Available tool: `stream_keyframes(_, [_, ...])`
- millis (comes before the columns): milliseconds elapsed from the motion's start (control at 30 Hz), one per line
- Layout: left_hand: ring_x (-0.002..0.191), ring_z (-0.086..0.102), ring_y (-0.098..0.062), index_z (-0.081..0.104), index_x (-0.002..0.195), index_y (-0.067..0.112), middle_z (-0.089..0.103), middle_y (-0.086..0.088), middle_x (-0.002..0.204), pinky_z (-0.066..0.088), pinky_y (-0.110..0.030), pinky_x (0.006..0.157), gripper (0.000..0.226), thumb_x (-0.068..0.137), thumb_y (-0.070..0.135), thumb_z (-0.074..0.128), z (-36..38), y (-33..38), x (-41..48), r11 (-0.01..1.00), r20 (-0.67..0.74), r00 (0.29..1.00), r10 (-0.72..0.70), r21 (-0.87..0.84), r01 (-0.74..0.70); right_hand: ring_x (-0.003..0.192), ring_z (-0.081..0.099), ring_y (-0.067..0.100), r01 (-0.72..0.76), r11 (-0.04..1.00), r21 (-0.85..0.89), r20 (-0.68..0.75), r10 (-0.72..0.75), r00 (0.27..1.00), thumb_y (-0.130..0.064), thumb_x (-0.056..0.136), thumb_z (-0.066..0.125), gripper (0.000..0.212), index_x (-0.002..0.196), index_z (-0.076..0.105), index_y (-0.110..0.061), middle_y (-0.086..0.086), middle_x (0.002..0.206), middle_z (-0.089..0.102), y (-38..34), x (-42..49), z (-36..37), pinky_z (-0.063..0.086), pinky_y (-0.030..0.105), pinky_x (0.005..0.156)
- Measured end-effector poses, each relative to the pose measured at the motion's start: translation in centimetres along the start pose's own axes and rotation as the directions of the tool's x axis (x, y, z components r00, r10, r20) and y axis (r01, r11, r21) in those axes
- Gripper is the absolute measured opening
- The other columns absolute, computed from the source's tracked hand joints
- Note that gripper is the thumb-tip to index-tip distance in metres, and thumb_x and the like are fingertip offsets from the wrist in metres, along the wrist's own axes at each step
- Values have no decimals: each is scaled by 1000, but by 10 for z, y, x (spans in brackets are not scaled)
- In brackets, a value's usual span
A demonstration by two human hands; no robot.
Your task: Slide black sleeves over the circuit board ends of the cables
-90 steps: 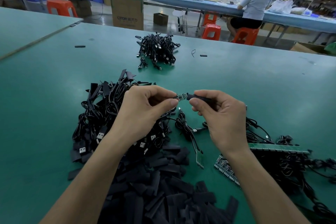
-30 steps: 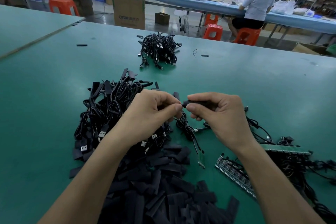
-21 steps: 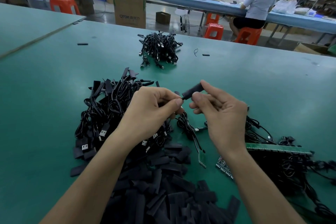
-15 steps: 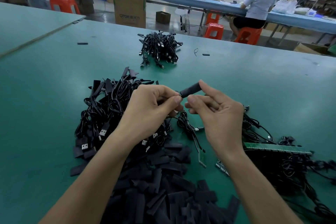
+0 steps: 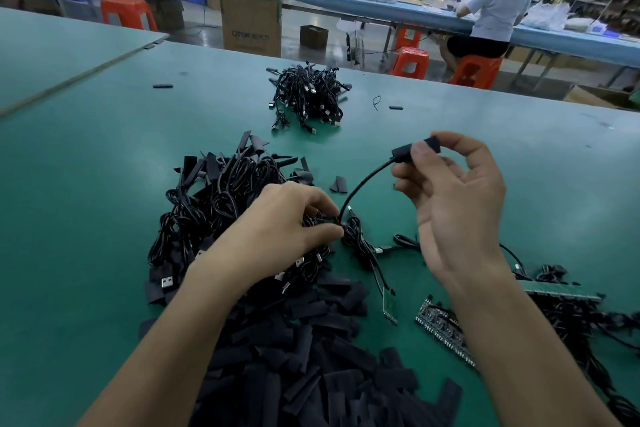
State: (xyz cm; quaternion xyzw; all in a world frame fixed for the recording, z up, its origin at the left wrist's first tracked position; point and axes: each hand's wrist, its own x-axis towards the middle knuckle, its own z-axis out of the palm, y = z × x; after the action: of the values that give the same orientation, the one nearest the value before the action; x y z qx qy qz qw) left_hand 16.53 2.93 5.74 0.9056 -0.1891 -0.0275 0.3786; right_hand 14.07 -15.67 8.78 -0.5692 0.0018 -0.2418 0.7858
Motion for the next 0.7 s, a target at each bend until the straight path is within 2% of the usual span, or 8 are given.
stream_keyframes(167, [65, 58, 2, 60, 81, 33, 66, 14, 80, 53, -25, 64, 18, 92, 48, 61, 2, 7, 0, 993, -7, 996, 85, -83, -86, 74, 73, 25, -3, 1000, -1, -5, 3, 1000, -5, 96, 62, 19, 110, 55, -15, 9, 79, 75, 4, -1, -2, 58, 27, 68])
stream_keyframes(233, [57, 61, -3, 58, 82, 30, 69, 18, 77, 54, -21, 53, 19, 94, 44, 55, -4, 11, -2, 957, -116, 988, 102, -261, -130, 80, 75, 25, -49, 995, -91, 21, 51, 999, -14, 97, 63, 31, 124, 50, -21, 7, 87, 76, 6, -1, -9, 59, 27, 71])
stream_keyframes(300, [67, 70, -10, 59, 88, 25, 74, 13, 81, 61, -30, 60, 21, 100, 40, 50, -11, 11, 0, 892, -309, 951, 12, -427, -150, 82, 75, 20, -127, 937, -327, 112, 172, 979, -23, 95, 65, 41, 133, 49, -22, 3, 92, 76, 7, -1, -22, 59, 27, 72])
stream_keyframes(367, [65, 70, -7, 59, 88, 24, 74, 8, 77, 55, -20, 53, 21, 102, 37, 50, -18, 5, 3, 844, -503, 858, -101, -500, -194, 88, 73, 10, -110, 751, -651, 261, 358, 896, -36, 88, 72, 47, 132, 56, -28, -4, 98, 76, 8, -1, -36, 56, 27, 77])
stream_keyframes(433, [54, 60, 1, 59, 85, 27, 72, 6, 70, 43, -12, 49, 22, 102, 39, 52, -23, -6, 5, 907, -638, 758, -135, -388, -164, 106, 63, 1, 41, 475, -879, 345, 574, 743, -51, 76, 79, 62, 132, 54, -41, -14, 119, 65, 8, -3, -46, 48, 26, 88])
stream_keyframes(533, [50, 51, -3, 58, 75, 25, 66, 8, 66, 37, -27, 51, 32, 97, 48, 55, -26, -24, 7, 975, -664, 726, -181, -219, 42, 124, 44, 11, 240, 140, -961, 261, 747, 611, -51, 62, 89, 100, 144, 32, -51, -10, 134, 40, 15, -9, -47, 43, 36, 102])
stream_keyframes(600, [59, 53, -8, 55, 72, 23, 60, 7, 66, 36, -31, 56, 35, 95, 50, 57, -27, -30, 8, 973, -632, 740, -232, -137, 188, 120, 45, 19, 264, 32, -964, 193, 769, 610, -43, 61, 91, 112, 147, 19, -54, -5, 132, 33, 23, -13, -44, 47, 41, 100])
stream_keyframes(700, [75, 52, -21, 49, 85, 22, 56, 4, 83, 39, -37, 71, 27, 96, 45, 60, -23, -34, 8, 957, -609, 748, -266, -73, 281, 107, 56, 21, 267, -6, -964, 167, 770, 616, -25, 71, 85, 105, 148, 18, -52, -2, 131, 37, 29, -16, -43, 55, 41, 89])
